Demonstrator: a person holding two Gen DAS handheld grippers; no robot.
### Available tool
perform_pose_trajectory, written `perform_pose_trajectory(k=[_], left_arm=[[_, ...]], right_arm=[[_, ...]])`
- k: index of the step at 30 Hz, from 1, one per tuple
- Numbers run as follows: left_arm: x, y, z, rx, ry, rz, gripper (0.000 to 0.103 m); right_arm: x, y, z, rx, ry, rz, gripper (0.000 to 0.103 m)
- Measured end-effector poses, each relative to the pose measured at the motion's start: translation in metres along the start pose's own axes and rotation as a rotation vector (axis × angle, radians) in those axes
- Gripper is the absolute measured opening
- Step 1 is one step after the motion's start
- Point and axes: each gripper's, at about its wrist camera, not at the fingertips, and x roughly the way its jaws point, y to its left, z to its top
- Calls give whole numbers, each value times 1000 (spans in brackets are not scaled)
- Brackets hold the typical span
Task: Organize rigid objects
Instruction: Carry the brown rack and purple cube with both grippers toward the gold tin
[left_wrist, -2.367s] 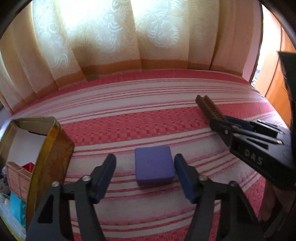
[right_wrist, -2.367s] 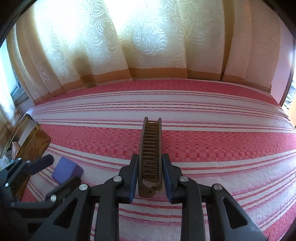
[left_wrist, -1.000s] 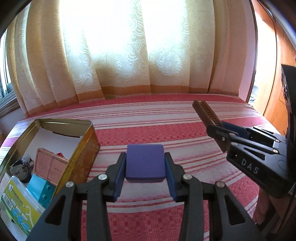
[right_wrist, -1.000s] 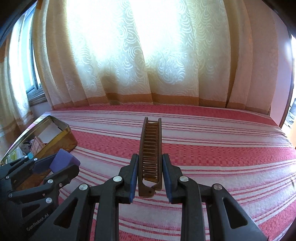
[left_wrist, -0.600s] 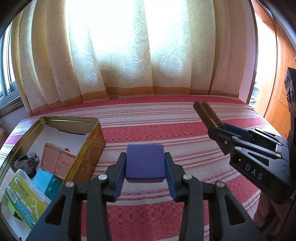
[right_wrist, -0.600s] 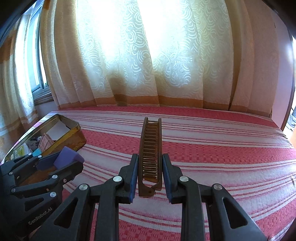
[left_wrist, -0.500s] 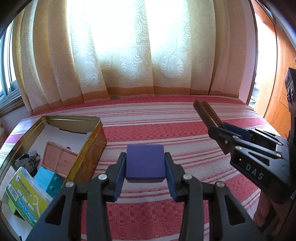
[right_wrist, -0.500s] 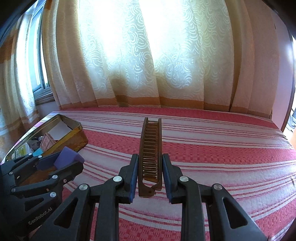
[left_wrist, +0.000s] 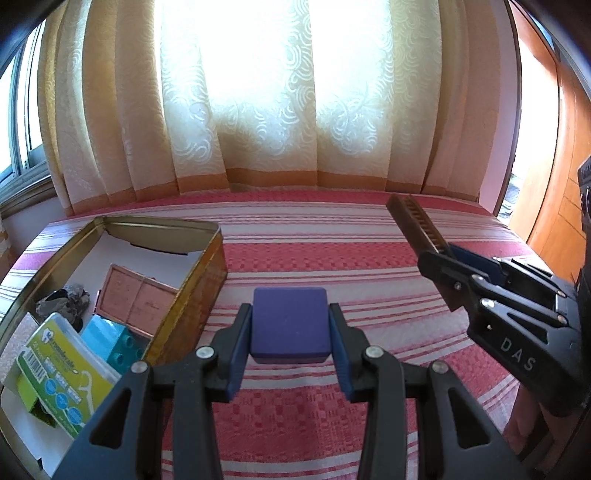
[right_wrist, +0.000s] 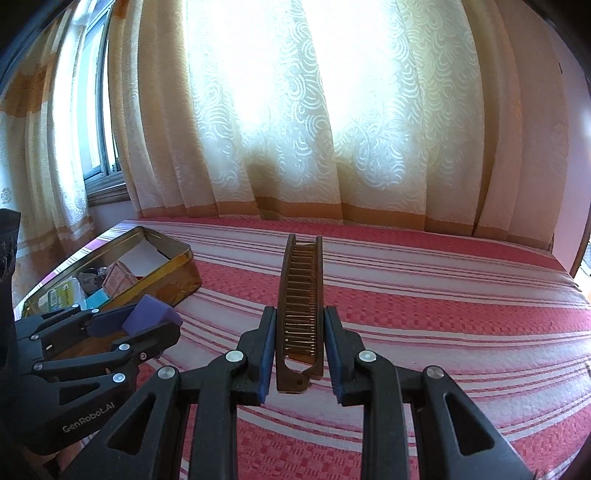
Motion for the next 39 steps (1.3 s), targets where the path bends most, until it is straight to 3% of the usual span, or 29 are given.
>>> perform_pose_trajectory(k=[39], left_arm=[[-30, 18, -11, -21, -63, 20, 40]], right_arm=[[-12, 37, -1, -62, -63, 67, 28]])
